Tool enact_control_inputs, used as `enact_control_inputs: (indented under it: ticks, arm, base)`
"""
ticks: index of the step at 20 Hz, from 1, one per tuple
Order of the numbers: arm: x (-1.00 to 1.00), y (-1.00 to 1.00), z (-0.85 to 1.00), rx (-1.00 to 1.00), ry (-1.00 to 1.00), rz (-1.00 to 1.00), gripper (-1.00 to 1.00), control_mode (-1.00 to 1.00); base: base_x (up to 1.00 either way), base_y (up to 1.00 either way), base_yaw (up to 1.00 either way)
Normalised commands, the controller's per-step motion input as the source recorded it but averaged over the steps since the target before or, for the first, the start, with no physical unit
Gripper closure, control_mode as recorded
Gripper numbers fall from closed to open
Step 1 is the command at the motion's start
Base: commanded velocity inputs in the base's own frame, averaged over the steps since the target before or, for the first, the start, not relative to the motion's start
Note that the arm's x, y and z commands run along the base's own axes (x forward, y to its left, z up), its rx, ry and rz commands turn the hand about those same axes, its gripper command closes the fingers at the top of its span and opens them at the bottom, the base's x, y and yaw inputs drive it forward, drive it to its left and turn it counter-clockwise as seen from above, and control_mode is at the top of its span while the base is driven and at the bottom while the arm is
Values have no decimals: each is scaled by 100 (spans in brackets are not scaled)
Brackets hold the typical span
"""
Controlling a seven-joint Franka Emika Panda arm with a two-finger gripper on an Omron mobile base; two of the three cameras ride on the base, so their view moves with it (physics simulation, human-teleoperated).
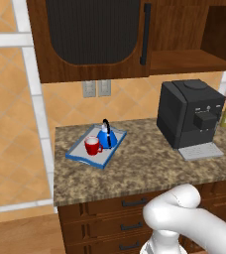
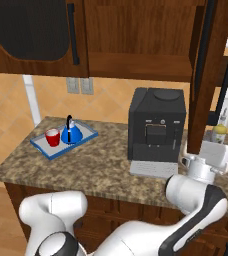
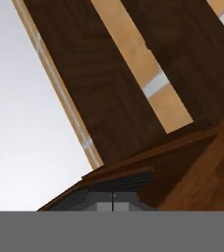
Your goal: Pick the kettle from the counter and place it on the tray. Then pick the mug from the cabinet and place it on the tray. Then close the cabinet doors.
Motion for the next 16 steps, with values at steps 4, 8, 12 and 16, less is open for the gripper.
enact_control_inputs:
  ticks: [4, 8, 12, 16]
  arm:
    - [0, 0, 0, 0, 0, 0, 100, -100]
    - [-1, -7, 28, 0, -9, 0, 100, -100]
    - [0, 0, 40, -4, -6, -1, 100, -100]
    - [-2, 22, 23, -21, 0, -2, 100, -100]
  base:
    - [0, 0, 0]
    - [0, 0, 0]
    - [0, 0, 0]
    - [0, 0, 0]
